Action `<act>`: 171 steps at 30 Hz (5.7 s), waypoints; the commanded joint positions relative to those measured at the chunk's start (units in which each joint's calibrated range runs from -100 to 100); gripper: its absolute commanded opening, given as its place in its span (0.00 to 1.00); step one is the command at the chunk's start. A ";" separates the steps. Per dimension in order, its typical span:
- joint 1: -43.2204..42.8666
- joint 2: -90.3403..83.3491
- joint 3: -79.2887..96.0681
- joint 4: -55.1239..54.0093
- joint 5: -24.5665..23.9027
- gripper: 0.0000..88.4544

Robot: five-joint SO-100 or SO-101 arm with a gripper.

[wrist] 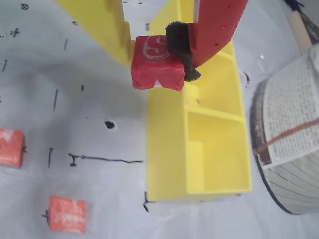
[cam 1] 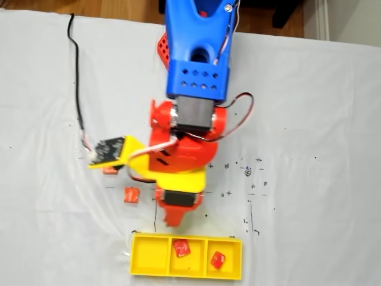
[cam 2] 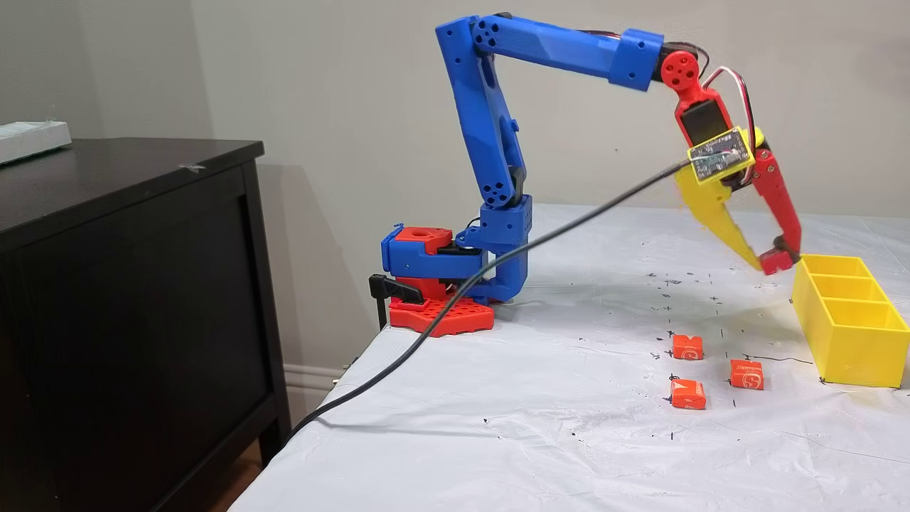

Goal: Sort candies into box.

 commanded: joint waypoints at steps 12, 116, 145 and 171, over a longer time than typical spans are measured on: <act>4.59 9.11 -13.73 -8.49 -1.47 0.00; 7.13 17.17 5.75 0.76 15.19 0.00; -10.53 -12.35 2.56 -8.98 -3.03 0.00; -12.98 9.11 -8.91 -15.53 -3.61 0.10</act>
